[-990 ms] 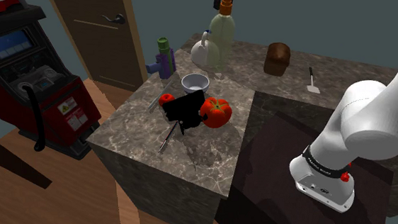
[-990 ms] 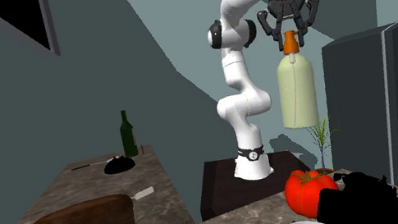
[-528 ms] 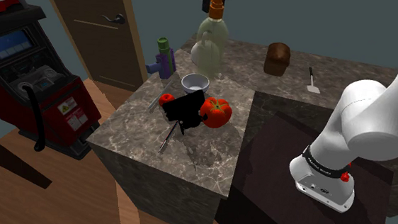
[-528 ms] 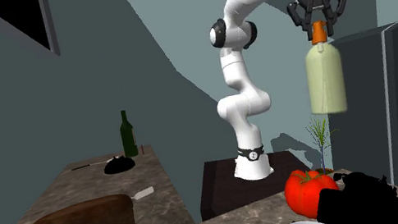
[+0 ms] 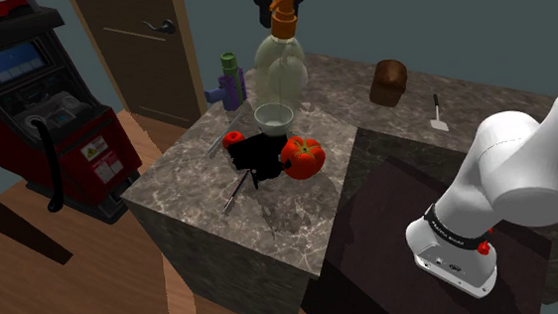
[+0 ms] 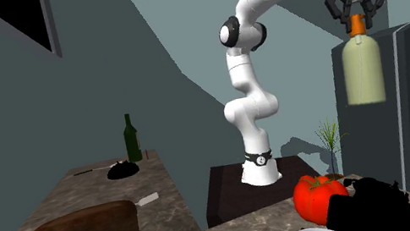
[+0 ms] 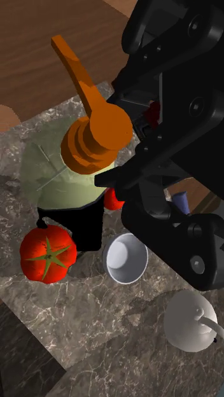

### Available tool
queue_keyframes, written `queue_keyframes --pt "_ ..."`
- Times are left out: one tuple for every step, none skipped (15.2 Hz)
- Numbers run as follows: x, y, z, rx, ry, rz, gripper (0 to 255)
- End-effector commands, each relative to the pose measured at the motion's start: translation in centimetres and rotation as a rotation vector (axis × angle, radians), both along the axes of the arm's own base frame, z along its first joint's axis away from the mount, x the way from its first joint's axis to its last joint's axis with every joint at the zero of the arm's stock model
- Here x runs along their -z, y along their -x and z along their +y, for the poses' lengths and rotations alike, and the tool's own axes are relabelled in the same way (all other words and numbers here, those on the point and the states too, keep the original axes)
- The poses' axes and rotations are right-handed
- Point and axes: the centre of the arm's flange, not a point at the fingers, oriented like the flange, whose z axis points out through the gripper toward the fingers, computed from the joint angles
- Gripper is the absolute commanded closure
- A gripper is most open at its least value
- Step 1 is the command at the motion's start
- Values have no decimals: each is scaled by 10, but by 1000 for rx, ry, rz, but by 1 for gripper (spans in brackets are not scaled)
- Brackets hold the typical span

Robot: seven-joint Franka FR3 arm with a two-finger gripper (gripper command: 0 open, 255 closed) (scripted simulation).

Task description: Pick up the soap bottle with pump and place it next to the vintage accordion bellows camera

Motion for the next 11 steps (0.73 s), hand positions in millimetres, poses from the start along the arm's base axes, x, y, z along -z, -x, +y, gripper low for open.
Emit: queue_keyframes --pt "-6 11 24 2 0 0 255" --pt "-8 16 36 2 0 0 255" --pt "-10 20 48 2 0 0 255" --pt "-13 25 60 2 0 0 255" --pt "-15 30 72 2 0 0 255" --pt "-15 31 75 2 0 0 255" --pt "-10 31 75 2 0 0 255" --pt "-5 31 75 2 0 0 255" --pt "1 31 75 2 0 0 255" --pt "6 31 75 2 0 0 255" --pt "11 31 75 2 0 0 255"
